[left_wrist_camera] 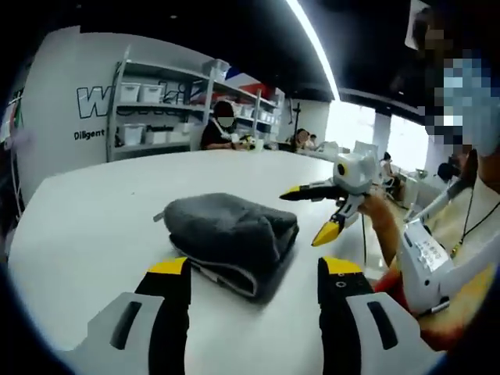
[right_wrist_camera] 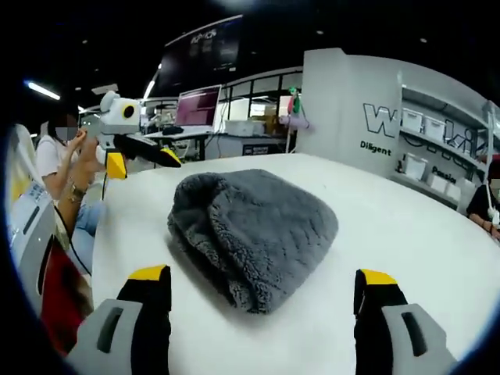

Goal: Fold the towel on the table until its edges align and the towel forms a compact rectangular stack.

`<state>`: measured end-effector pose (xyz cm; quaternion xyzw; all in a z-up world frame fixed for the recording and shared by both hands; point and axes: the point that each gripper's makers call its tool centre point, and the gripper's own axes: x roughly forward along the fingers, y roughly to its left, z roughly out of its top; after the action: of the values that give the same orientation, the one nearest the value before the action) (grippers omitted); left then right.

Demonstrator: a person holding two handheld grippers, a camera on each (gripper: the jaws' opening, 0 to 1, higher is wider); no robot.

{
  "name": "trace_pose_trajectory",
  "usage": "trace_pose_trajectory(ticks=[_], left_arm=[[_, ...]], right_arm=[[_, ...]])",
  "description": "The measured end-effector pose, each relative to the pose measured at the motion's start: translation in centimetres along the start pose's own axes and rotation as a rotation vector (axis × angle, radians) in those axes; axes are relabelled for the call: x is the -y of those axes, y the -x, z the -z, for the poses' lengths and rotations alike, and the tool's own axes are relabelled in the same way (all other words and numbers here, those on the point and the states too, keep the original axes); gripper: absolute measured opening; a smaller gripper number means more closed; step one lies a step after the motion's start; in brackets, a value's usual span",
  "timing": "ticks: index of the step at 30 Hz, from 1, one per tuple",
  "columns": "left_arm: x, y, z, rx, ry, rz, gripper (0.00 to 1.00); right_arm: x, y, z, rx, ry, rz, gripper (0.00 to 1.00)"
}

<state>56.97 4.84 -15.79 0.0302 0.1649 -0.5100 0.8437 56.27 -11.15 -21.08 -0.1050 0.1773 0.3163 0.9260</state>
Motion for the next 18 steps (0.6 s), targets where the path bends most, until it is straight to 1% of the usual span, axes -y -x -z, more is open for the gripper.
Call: trace_pose_trajectory(ticks=[4, 6, 7, 8, 10, 12, 13, 15, 16, 18], left_arm=[[0.8, -1.8, -0.4, -0.007, -0.024, 0.001, 0.59], [1.5, -2.6, -0.5, -0.011, -0.064, 0.015, 0.48], [2.0, -2.9, -0.9, 0.002, -0.098, 0.031, 0.40], [2.3, -3.1, -1.2, 0.016, -0.114, 0.038, 0.33], [2.8, -3.4, -1.7, 0.038, -0.114, 0.038, 0.32], [3.2, -4.0, -2.1, 0.038, -0.120, 0.035, 0.32], [3.0, -4.3, -1.7, 0.004, -0.154, 0.016, 0.32], [2.6, -4.9, -1.0, -0.051, -0.198, -0.025, 0.32], [2.4, -5.1, -0.8, -0.068, -0.207, -0.042, 0.32], [2.2, -5.6, -0.5, -0.080, -0.204, -0.067, 0.31]], right_arm=[[0.2, 0.4, 0.5, -0.008, 0.004, -0.005, 0.99], [0.6, 0.7, 0.6, -0.004, -0.001, -0.001, 0.99], [0.8, 0.9, 0.7, -0.002, -0.005, 0.003, 0.99], [1.1, 1.1, 0.8, -0.002, -0.009, 0.010, 0.99], [1.4, 1.4, 1.0, 0.001, -0.012, 0.019, 0.99], [1.6, 1.6, 1.2, 0.001, -0.016, 0.022, 0.99], [1.7, 1.7, 1.4, -0.002, -0.018, 0.024, 0.99], [1.7, 1.8, 1.7, -0.008, -0.017, 0.025, 0.99], [1.8, 1.9, 1.8, -0.010, -0.016, 0.026, 0.99], [1.9, 2.0, 2.0, -0.010, -0.018, 0.028, 0.99]])
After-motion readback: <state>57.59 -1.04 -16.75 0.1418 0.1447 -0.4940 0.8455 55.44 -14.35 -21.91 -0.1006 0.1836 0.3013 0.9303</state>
